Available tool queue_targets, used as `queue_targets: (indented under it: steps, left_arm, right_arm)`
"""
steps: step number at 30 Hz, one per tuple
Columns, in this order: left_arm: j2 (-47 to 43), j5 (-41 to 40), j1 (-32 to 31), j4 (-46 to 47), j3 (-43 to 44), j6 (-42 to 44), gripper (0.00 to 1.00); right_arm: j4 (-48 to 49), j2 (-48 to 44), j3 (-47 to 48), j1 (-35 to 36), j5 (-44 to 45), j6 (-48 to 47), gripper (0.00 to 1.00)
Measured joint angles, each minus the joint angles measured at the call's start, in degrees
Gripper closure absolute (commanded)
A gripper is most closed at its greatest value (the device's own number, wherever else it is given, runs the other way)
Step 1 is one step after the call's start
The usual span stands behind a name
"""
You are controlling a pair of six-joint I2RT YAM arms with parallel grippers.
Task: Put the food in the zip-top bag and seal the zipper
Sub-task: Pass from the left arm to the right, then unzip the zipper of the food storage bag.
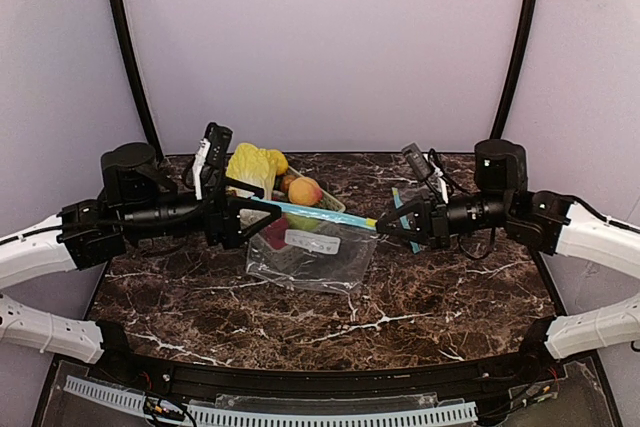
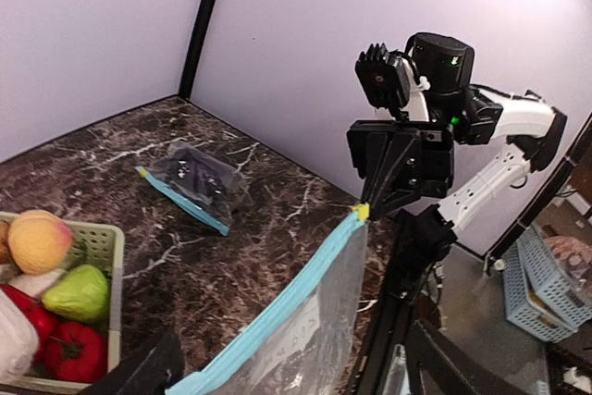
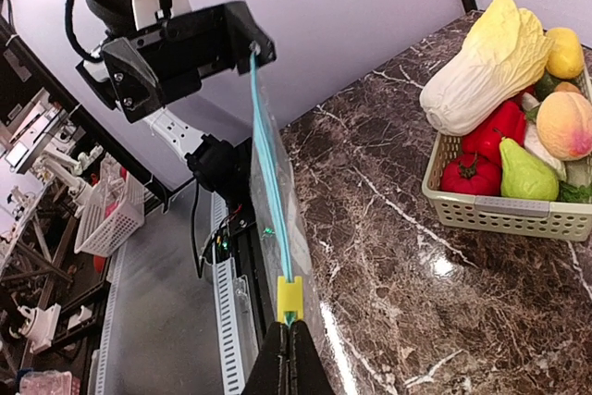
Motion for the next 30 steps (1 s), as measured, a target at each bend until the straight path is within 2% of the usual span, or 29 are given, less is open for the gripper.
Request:
queue_targets:
  steps: [3, 6, 10, 15, 17, 23, 27, 30]
  left_arm:
    - [0.2, -4.1, 0.0, -9.8, 7.3, 5.4, 0.08]
    - [1.3, -4.6, 0.1, -15.3, 13.8, 9.6, 0.09]
    - [6.0, -0.7, 0.0, -17.5, 18.4, 12.5, 0.12]
    - [16.9, 7.2, -2.9, -17.1, 19.8, 13.4, 0.12]
    - [21.0, 10.3, -4.1, -16.0, 19.8, 12.9, 0.17]
    - [25.9, 17.7, -5.8, -11.1, 19.8, 10.6, 0.51]
    - [25.9, 19.9, -5.9, -8.5, 19.8, 9.6, 0.64]
    - [25.9, 20.2, -5.9, -7.4, 19.6, 8.9, 0.69]
  right_arm:
    - [-4.1, 2.6, 3.2, 0.0, -2.5, -2.3, 1.00]
    - [-8.1, 4.8, 5.9, 0.4, -4.5, -4.4, 1.00]
    - [-11.6, 7.4, 8.6, 2.1, -6.1, -6.4, 1.00]
    - [-14.1, 11.0, 11.7, 4.7, -7.0, -7.9, 1.00]
    - [-14.7, 11.9, 12.7, 5.6, -7.1, -8.4, 1.00]
    - [-15.3, 12.9, 14.4, 6.2, -7.2, -9.4, 1.00]
    - [-15.5, 13.6, 15.0, 6.2, -7.3, -10.0, 1.00]
    - [-15.8, 13.9, 15.0, 6.2, -7.4, -10.3, 1.00]
